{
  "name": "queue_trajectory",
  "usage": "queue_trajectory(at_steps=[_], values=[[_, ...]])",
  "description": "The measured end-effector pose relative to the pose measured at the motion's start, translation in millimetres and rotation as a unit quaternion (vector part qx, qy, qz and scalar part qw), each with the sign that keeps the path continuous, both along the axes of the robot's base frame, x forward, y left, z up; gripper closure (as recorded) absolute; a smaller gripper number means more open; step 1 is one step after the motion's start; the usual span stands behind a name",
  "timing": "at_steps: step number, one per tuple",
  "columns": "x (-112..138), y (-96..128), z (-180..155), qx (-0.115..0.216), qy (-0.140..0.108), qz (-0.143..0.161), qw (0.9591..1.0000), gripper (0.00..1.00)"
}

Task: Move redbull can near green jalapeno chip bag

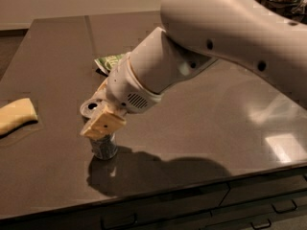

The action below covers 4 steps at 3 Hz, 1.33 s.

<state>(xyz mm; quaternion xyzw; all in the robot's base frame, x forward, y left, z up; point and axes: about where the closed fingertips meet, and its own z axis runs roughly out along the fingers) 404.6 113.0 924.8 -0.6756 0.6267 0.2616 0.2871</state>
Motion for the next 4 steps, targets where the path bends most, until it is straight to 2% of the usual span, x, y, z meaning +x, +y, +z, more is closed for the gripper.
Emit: queue_trajectory(at_steps=[1,2,3,4], values=[[35,-18,19,0.011,0.004,-0.037,0.9992,0.88],[82,-36,46,0.028,0.0,-0.084,0.996,1.0],[130,-53,61,0.043,-0.003,-0.131,0.9904,1.0],[165,-70,55,0.044,-0.006,-0.169,0.9846,1.0]])
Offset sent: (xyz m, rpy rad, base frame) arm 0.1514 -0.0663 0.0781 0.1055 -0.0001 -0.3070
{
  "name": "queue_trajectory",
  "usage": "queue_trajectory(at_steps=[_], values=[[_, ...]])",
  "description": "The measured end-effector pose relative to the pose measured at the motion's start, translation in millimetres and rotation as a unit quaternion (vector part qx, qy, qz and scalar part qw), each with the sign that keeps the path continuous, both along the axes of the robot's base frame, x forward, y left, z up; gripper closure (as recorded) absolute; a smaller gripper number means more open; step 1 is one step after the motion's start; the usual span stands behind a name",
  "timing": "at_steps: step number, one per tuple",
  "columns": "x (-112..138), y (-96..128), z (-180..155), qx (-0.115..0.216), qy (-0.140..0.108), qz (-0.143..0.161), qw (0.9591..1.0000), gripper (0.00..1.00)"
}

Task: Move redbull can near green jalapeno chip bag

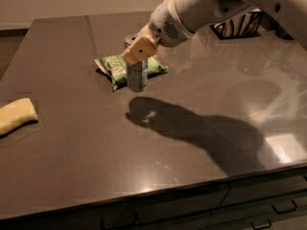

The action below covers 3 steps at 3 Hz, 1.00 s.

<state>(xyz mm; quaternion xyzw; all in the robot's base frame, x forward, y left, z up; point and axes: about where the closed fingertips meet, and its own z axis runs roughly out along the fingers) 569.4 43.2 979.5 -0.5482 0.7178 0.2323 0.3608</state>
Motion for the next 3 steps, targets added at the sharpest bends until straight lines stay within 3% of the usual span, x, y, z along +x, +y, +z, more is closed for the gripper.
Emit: queue_trajectory(at_steps=[2,3], values=[[35,-9,-34,-0.014,-0.013,-0.039,0.999,1.0],[45,-5,-50,-0.021,-0.013,-0.043,0.9988,0.76]])
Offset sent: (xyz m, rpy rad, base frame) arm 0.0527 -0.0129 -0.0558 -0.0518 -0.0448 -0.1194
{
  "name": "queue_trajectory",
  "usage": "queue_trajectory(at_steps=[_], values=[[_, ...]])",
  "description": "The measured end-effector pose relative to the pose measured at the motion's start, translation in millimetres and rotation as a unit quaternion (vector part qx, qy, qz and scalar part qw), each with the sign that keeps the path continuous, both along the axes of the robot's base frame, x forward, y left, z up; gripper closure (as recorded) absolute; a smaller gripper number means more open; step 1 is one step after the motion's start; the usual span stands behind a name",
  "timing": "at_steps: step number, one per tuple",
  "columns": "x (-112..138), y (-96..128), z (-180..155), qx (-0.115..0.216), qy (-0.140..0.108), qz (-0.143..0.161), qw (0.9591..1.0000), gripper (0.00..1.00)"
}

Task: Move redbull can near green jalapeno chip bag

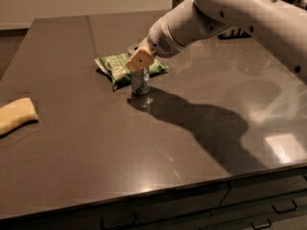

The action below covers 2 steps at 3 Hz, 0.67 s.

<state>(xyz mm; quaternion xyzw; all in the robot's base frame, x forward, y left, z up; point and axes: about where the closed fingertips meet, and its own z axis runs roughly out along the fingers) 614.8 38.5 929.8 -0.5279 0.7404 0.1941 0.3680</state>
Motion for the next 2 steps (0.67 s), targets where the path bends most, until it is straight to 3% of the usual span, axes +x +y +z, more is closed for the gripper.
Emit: queue_trajectory(at_steps=[2], values=[[5.1,3.8,-6.9,-0.002,0.003,0.002,1.0,0.3]])
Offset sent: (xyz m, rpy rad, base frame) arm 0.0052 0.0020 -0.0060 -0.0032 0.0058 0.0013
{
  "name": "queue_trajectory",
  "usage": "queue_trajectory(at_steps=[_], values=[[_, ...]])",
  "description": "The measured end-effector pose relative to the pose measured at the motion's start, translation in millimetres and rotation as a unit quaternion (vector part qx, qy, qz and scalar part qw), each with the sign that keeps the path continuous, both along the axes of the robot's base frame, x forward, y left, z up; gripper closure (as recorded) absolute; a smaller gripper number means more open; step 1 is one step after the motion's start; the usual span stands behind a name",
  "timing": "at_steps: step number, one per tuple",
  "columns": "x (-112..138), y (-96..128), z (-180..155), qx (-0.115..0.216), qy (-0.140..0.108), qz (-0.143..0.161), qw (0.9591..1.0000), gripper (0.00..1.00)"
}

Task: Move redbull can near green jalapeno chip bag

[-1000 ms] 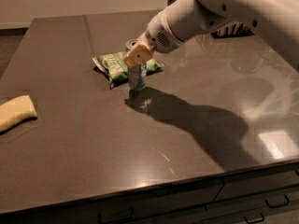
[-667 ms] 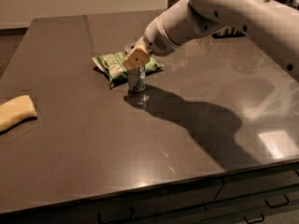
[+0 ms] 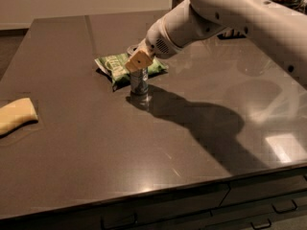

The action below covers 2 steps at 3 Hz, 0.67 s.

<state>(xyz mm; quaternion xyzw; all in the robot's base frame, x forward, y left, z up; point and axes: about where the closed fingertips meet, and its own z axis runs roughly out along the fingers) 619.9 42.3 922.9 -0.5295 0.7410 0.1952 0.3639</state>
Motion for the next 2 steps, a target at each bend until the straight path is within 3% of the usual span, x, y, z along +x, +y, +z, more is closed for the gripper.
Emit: queue_trajectory(at_steps=[1,2], values=[[-0.9,2.0,0.1,0.0,0.0,0.002,1.0,0.06],[-1.4,3.2,0.2,0.0,0.0,0.003,1.0,0.0]])
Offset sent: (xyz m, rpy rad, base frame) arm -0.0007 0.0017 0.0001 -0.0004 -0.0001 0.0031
